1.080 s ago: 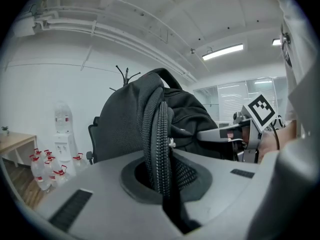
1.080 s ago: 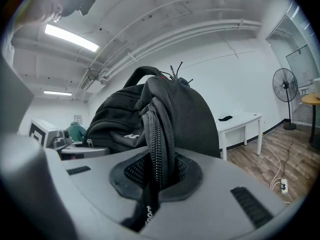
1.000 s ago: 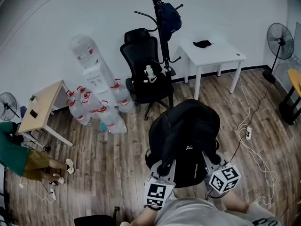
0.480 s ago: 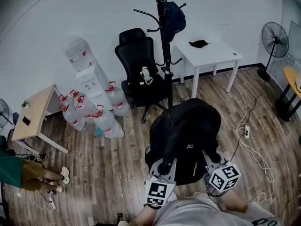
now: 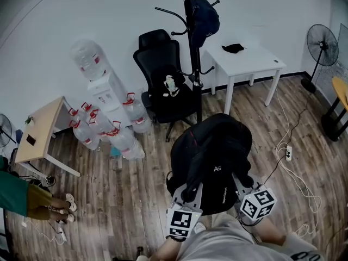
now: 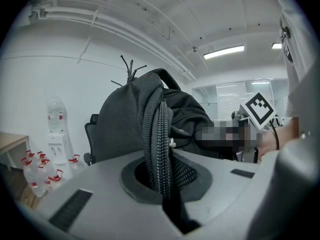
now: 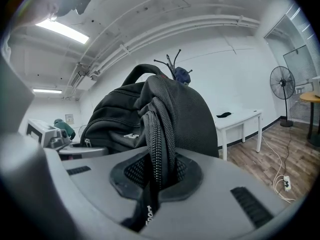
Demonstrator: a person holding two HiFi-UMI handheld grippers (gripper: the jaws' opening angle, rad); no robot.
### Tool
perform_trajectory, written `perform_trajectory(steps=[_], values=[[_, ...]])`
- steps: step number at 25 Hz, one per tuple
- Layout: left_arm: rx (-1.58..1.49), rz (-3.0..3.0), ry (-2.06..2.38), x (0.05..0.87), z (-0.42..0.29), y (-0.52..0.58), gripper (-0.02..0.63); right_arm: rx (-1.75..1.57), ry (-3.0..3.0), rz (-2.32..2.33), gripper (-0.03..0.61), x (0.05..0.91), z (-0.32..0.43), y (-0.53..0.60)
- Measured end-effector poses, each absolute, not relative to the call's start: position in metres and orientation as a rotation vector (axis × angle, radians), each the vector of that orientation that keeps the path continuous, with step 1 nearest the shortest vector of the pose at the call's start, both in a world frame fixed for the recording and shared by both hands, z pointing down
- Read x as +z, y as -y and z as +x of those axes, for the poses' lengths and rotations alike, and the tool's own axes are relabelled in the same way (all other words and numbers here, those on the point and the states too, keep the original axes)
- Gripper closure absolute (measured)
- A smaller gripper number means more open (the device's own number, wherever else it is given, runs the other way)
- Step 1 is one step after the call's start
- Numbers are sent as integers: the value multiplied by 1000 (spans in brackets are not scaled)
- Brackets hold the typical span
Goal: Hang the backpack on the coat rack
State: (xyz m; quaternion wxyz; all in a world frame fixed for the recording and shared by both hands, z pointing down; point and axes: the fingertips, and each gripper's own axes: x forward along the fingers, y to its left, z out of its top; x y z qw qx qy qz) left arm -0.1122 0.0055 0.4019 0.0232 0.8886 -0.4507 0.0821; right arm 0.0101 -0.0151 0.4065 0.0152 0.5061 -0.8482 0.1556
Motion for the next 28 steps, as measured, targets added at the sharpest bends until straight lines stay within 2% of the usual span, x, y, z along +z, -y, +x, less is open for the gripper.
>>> perform_trajectory(steps=[28], values=[[375, 2563, 1545, 455, -34, 213, 599, 552, 2644, 1390, 548, 454, 83, 246]])
